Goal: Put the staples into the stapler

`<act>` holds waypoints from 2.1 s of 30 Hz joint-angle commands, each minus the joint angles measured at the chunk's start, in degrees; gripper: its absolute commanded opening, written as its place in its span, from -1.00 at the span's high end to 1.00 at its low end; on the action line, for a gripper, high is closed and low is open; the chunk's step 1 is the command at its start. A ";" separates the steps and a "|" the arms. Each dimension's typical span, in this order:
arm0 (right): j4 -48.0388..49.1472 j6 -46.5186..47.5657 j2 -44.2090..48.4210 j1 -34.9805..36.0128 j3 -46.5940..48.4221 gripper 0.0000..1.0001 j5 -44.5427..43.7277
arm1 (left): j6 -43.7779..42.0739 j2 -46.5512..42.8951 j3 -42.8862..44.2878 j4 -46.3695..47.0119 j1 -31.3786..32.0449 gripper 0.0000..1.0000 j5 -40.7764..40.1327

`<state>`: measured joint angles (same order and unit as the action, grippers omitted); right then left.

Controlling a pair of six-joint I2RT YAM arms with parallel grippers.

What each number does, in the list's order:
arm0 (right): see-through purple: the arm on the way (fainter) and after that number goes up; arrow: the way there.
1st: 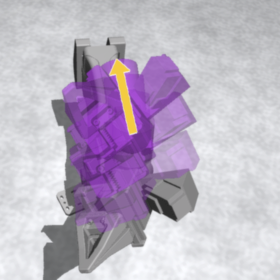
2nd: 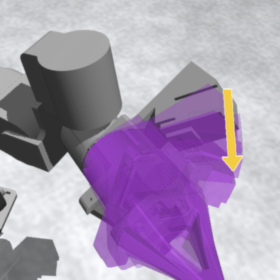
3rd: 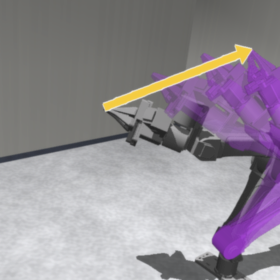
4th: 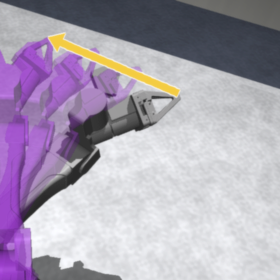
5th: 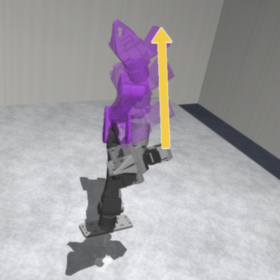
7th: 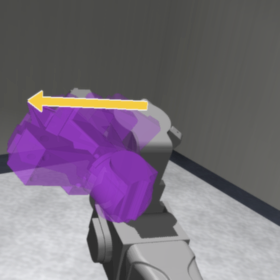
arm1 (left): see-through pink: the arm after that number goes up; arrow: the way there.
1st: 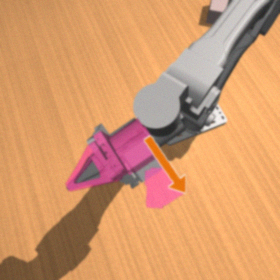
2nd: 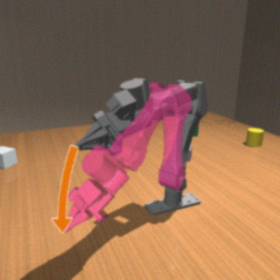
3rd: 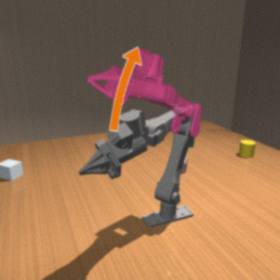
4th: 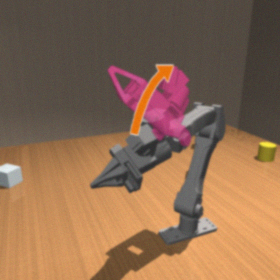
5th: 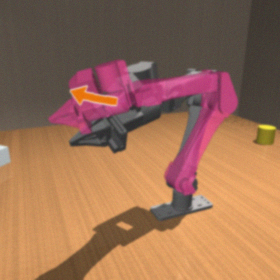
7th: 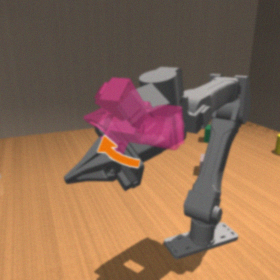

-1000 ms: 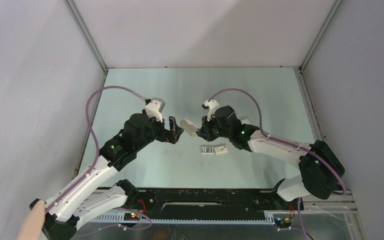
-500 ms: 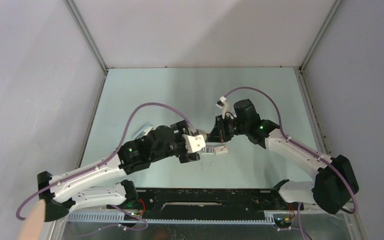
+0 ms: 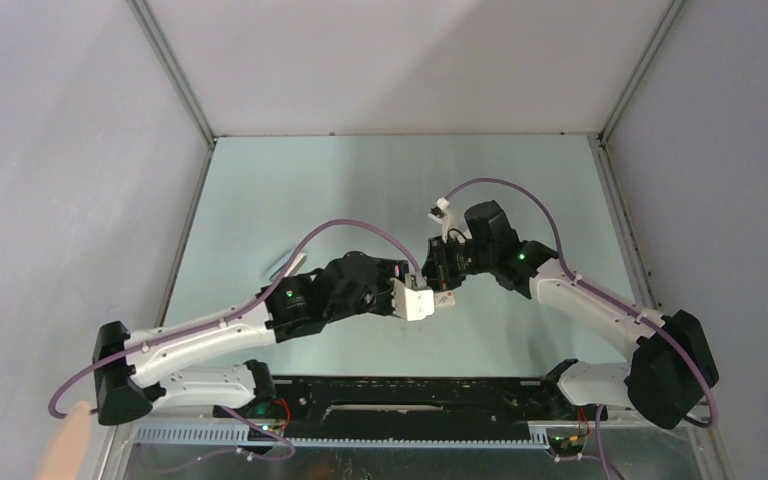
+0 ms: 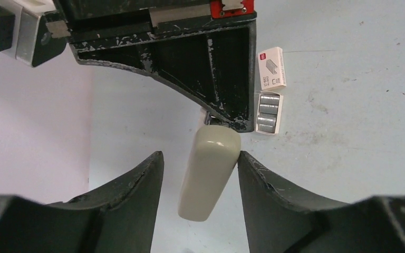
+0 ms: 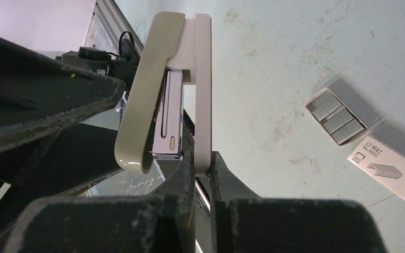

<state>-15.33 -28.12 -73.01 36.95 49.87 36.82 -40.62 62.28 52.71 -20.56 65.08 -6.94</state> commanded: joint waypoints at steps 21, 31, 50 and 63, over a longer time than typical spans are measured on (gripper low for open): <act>5.42 -0.76 7.35 -7.63 -2.62 1.00 11.23 | 2.17 -5.00 0.99 -2.10 -2.90 0.89 7.20; 18.87 -8.29 13.39 -19.41 -9.60 1.00 26.22 | 18.89 -21.54 -10.13 11.52 -13.95 0.96 17.79; 50.27 -31.19 15.48 -23.03 -18.09 1.00 32.17 | 50.26 -40.60 -36.09 47.77 -21.76 0.97 11.97; 23.22 -8.33 13.55 -17.35 -11.16 -0.14 20.72 | 32.83 -27.04 -11.99 16.99 -22.19 1.00 16.40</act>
<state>16.51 -46.30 -61.01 19.11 34.94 61.60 -0.30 32.80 34.35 4.82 44.01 12.38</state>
